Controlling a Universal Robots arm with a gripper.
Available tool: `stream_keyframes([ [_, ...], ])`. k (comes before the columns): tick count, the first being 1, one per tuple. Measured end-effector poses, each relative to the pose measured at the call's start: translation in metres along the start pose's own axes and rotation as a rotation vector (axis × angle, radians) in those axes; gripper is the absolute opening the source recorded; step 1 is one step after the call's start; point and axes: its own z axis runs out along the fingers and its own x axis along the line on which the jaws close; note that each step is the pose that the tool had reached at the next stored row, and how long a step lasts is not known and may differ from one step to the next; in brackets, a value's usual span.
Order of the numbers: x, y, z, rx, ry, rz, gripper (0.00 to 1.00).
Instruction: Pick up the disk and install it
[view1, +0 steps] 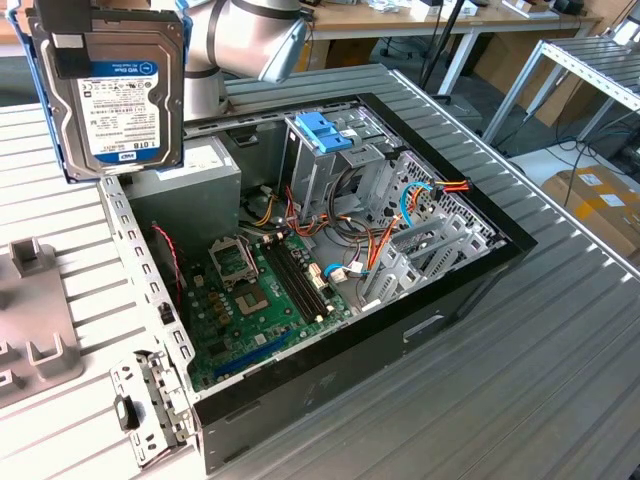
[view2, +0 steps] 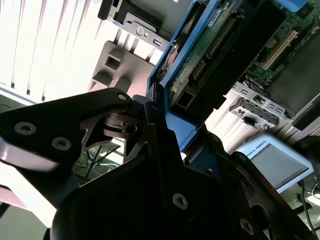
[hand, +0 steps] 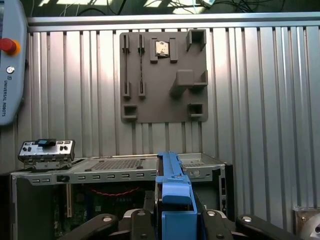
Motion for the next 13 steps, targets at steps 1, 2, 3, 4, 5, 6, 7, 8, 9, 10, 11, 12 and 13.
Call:
stream_keyframes([
  [1,0.0005,-0.0009,0.0,0.0,0.0,0.0,0.37],
  [2,0.001,-0.0014,-0.0001,0.0001,-0.0001,0.0,0.37],
  [3,0.0015,-0.0022,-0.0001,0.0,-0.0001,0.0,0.37],
  [4,0.002,-0.0028,-0.0001,0.0001,-0.0001,0.0,0.37],
  [5,0.0027,-0.0037,-0.0002,0.0,0.0,0.0,0.37],
  [6,0.0031,-0.0043,-0.0002,0.0,-0.0001,0.0,0.37],
  [7,0.0038,-0.0054,-0.0003,0.0,-0.0001,0.0,0.37],
  [8,0.0043,-0.0062,-0.0004,0.0,0.0,0.0,0.37],
  [9,0.0047,-0.0069,-0.0004,0.0,0.0,0.0,0.37],
  [10,0.0051,-0.0077,-0.0004,0.0,0.0,0.0,0.37],
  [11,0.0056,-0.0084,-0.0004,0.0001,-0.0001,0.0,0.37],
  [12,0.006,-0.0091,-0.0005,0.0,0.0,0.0,0.37],
  [13,0.0064,-0.0097,-0.0005,0.0001,-0.0001,0.0,0.37],
])
